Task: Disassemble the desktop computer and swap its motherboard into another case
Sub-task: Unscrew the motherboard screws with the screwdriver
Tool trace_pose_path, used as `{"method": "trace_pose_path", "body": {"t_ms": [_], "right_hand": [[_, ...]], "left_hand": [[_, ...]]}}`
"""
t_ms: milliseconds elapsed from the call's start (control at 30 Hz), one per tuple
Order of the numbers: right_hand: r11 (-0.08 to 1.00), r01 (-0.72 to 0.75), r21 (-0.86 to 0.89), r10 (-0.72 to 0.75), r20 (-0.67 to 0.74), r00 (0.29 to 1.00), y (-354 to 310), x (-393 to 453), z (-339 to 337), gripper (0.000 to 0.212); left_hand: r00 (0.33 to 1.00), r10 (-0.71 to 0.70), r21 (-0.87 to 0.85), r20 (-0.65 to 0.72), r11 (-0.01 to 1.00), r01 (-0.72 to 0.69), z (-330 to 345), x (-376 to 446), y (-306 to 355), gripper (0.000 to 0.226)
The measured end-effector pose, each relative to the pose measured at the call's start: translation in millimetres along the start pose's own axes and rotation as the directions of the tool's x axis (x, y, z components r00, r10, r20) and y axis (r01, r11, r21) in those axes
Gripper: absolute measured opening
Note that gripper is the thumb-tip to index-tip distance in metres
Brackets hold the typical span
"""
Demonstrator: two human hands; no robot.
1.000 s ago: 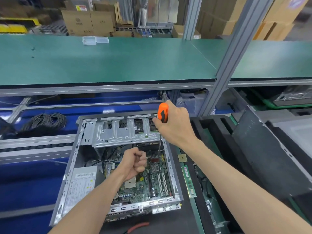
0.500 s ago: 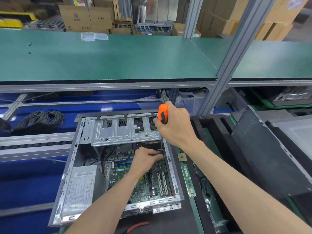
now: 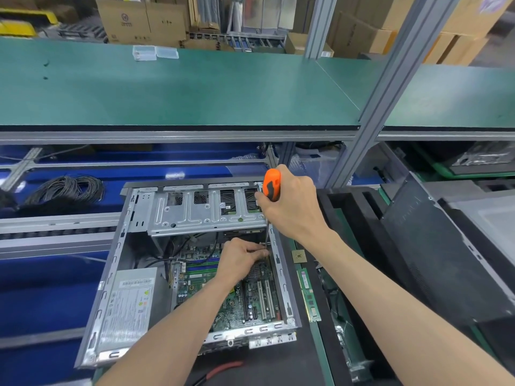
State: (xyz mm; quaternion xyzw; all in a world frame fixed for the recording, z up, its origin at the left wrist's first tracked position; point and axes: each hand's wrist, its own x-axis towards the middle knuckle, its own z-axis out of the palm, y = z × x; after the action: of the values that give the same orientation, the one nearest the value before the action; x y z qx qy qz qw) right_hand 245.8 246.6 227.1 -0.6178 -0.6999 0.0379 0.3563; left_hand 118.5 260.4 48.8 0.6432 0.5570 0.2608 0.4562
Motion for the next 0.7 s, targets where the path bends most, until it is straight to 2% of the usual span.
{"method": "trace_pose_path", "body": {"t_ms": [700], "right_hand": [[1.000, 0.008, -0.023, -0.007, 0.024, 1.000, -1.5, -5.7, -5.4, 0.028]], "left_hand": [[1.000, 0.025, -0.008, 0.008, 1.000, -0.025, 2.9, 1.0, -2.6, 0.018]]}}
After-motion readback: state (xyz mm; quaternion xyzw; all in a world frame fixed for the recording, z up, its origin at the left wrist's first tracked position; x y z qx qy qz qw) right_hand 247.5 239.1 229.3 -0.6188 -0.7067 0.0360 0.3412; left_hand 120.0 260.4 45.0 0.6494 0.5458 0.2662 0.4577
